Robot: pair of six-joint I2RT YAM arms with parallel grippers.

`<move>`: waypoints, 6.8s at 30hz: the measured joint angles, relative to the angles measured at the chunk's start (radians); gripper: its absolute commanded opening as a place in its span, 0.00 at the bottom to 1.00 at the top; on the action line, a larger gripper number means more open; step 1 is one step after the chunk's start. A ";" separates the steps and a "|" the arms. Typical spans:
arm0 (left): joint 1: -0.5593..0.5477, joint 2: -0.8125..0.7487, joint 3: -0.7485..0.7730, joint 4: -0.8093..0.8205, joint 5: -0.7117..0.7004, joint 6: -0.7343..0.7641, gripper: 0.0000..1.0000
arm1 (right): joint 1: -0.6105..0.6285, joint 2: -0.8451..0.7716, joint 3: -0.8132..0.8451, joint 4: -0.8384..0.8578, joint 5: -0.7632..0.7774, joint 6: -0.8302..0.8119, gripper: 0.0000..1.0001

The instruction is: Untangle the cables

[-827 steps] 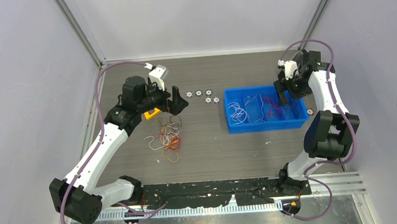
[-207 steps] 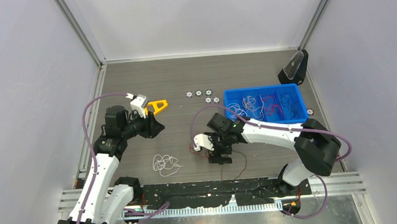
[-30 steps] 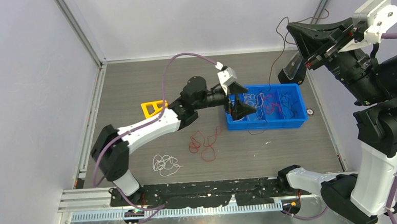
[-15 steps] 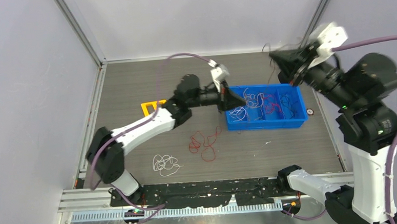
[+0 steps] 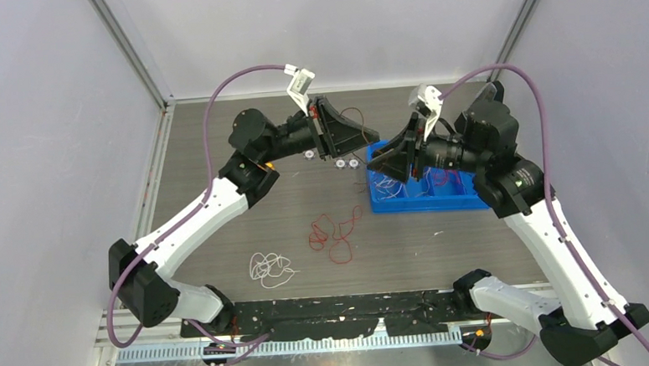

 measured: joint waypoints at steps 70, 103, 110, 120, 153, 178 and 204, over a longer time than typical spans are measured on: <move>0.243 -0.294 -0.361 -0.576 -0.087 0.451 1.00 | -0.706 0.662 -0.024 -0.176 0.396 -0.618 0.47; 0.440 -0.188 -0.435 -0.848 0.008 0.579 0.95 | 0.017 0.373 0.093 -0.494 0.258 -0.572 0.96; 0.606 -0.288 -0.435 -0.919 0.026 0.587 0.99 | 0.338 0.546 -0.027 -0.323 0.374 -0.417 0.95; 0.679 -0.488 -0.463 -0.958 0.004 0.598 1.00 | 0.438 0.789 -0.010 -0.183 0.541 -0.010 0.95; 0.714 -0.551 -0.473 -0.924 0.057 0.630 0.96 | 0.070 0.286 0.445 -0.397 0.398 -0.243 0.05; 0.714 -0.469 -0.467 -0.874 0.097 0.631 0.96 | -0.224 0.340 0.611 -0.639 0.458 -0.333 0.05; 0.714 -0.418 -0.467 -0.875 0.097 0.645 0.97 | -0.408 0.314 0.113 -0.386 0.436 -0.463 0.05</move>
